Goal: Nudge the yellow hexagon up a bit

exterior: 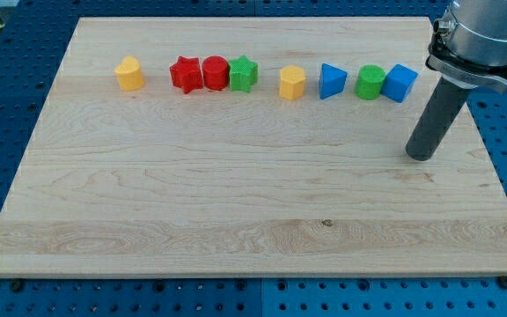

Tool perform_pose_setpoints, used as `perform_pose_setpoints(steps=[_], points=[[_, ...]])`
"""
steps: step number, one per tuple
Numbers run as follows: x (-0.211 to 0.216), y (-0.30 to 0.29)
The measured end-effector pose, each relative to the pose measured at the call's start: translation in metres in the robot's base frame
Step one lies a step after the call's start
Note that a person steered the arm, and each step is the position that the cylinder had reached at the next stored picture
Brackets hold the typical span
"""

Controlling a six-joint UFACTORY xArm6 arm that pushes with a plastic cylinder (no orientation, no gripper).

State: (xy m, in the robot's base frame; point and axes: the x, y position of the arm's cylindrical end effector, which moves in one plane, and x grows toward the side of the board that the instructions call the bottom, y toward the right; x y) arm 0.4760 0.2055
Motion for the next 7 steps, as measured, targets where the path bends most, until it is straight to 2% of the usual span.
perform_pose_setpoints(steps=[1, 3, 4, 6, 7], points=[[0.000, -0.004], [-0.034, -0.096], [-0.046, -0.116], [-0.082, -0.137], [-0.083, -0.138]])
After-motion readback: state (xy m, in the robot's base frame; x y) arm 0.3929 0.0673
